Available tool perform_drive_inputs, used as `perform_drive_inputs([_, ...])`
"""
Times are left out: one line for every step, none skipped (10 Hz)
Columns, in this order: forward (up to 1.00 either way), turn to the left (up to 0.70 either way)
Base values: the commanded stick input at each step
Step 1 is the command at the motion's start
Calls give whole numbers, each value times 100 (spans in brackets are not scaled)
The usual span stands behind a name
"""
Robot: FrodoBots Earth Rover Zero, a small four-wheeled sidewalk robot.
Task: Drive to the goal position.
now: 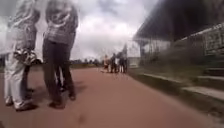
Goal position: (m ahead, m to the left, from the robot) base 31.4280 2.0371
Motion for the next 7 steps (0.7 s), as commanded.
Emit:
perform_drive_inputs([100,1])
perform_drive_inputs([100,1])
perform_drive_inputs([100,1])
perform_drive_inputs([100,1])
perform_drive_inputs([100,1])
perform_drive_inputs([100,1])
perform_drive_inputs([100,1])
